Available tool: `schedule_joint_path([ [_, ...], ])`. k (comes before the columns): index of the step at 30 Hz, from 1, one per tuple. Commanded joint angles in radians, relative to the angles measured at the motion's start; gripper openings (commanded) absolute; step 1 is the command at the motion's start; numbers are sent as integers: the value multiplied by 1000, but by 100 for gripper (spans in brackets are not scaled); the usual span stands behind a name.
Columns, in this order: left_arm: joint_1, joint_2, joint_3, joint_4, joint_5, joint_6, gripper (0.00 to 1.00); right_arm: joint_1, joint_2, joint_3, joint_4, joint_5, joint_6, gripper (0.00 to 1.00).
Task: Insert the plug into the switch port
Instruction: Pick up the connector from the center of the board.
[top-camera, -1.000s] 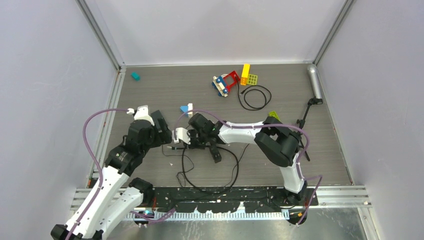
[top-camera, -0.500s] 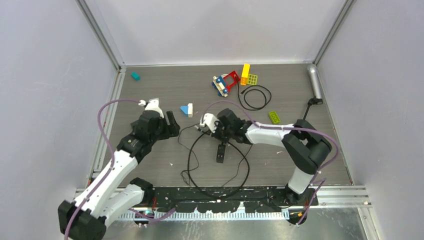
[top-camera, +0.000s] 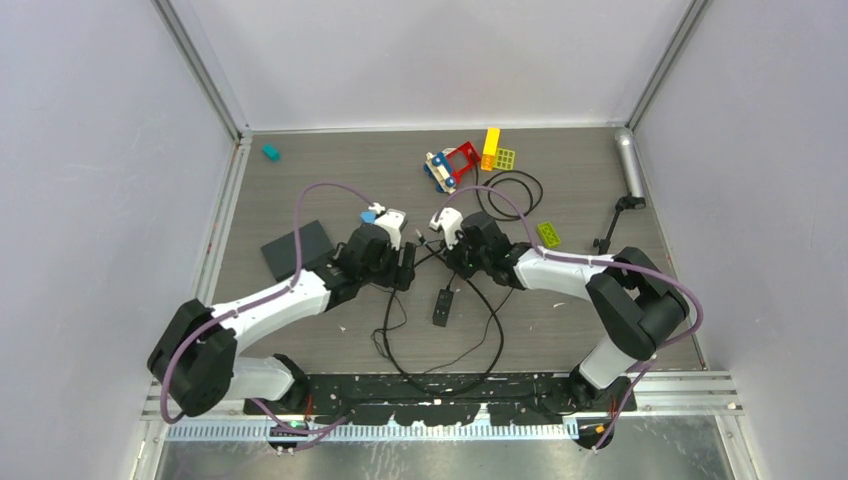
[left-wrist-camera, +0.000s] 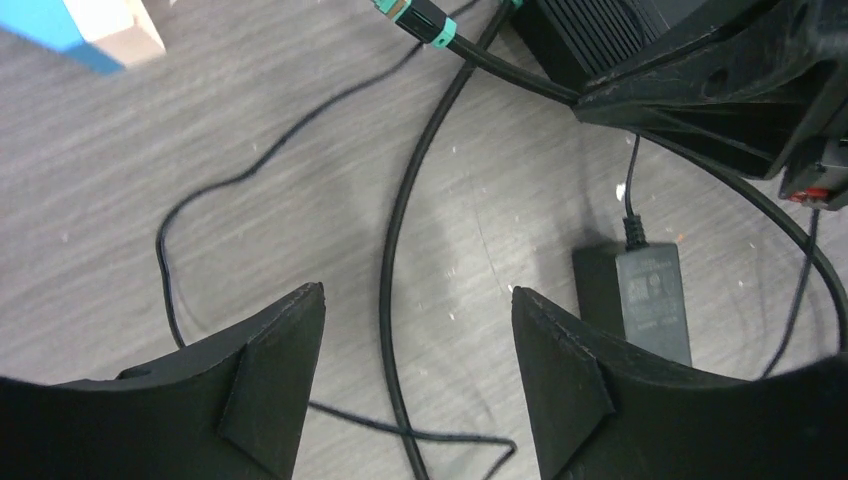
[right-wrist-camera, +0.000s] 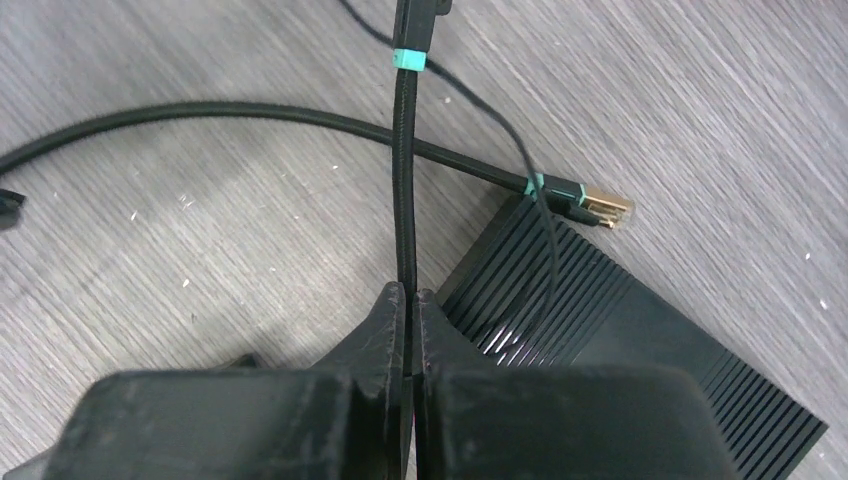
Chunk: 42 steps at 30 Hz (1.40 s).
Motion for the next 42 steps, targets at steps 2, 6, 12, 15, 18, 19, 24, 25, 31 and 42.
schedule_joint_path([
  [2,-5,78,20,214,-40,146,71,-41,-50,-21,100,-16,165,1],
  [6,-5,162,35,306,-47,199,72,-60,-65,-45,136,-54,232,1],
  [12,-8,283,58,351,-26,222,71,-89,-89,-58,151,-80,299,1],
  [15,-16,327,76,331,-30,235,69,-100,-100,-69,163,-91,313,1],
  [18,-25,370,93,311,-46,236,67,-112,-109,-78,169,-94,321,1],
  [19,-28,382,99,302,-54,234,66,-117,-113,-81,170,-93,328,0],
  [24,-34,440,143,207,-99,203,46,-154,-145,-105,186,-80,366,1],
  [25,-34,444,146,186,-101,196,41,-160,-147,-106,184,-75,368,1],
  [31,-34,418,108,108,-128,147,1,-175,-167,-106,135,-25,375,1],
  [42,-37,61,-59,-41,-82,26,0,-179,-217,-34,-1,68,396,29],
])
